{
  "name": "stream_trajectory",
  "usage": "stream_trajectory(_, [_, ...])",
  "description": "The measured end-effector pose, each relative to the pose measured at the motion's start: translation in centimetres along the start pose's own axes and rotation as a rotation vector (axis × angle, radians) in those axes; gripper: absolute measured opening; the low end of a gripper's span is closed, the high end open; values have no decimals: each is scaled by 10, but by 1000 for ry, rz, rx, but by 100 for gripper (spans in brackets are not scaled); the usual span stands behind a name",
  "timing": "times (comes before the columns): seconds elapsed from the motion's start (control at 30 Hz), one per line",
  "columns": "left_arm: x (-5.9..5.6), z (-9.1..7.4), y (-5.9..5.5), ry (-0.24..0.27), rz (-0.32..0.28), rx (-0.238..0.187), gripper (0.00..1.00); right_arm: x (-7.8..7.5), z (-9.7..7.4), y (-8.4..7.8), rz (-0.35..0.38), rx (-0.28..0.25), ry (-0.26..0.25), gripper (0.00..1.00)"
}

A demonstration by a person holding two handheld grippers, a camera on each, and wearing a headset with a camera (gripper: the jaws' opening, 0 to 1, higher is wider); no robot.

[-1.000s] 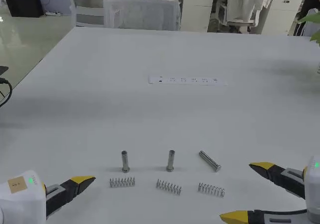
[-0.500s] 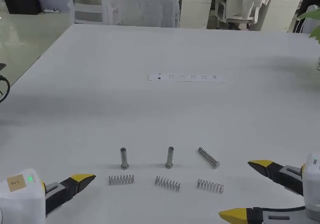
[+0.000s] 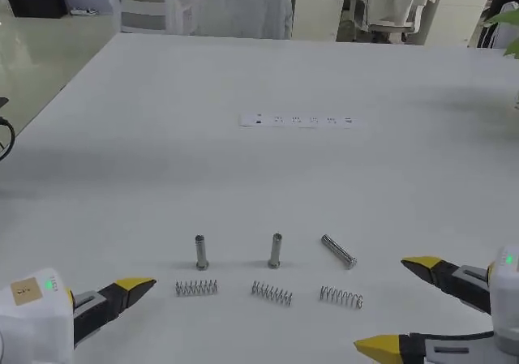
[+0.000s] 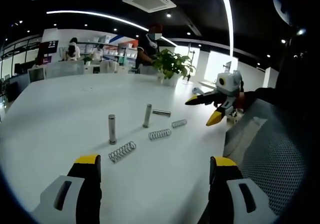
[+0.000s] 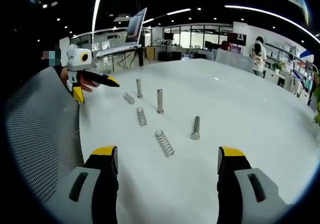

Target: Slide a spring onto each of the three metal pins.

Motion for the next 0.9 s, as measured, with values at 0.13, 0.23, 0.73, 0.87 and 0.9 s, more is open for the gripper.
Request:
stream_trajectory(0.13, [0,0,-1,-1,1,1,87,0,0,0,0,2,-1,82])
stream_trajectory(0.23, [0,0,0,-3,1,0,86,0,0,-1,1,4,-2,82])
stream_trajectory(0.73, [-1,1,-1,-7,0,5,86,1,1,-4,-1,22,2,81])
stream_trajectory(0.87, [-1,1,-2,-7,-1,9,85,1,2,-5,2,25,3,81])
stream_trajectory(0.9, [-2,1,-2,-8,0,9,85,1,2,-5,1,28,2,81])
Point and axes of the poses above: the centre of the closed fingertips' face, and the gripper's own axes: z roughly forward along the fingers, x roughly to its left, y roughly out of its top, the point moved 2 cm from there along -z, roughly backward along the fingers, and after that the axes turned 14 degrees about x, right-handed, at the moved point
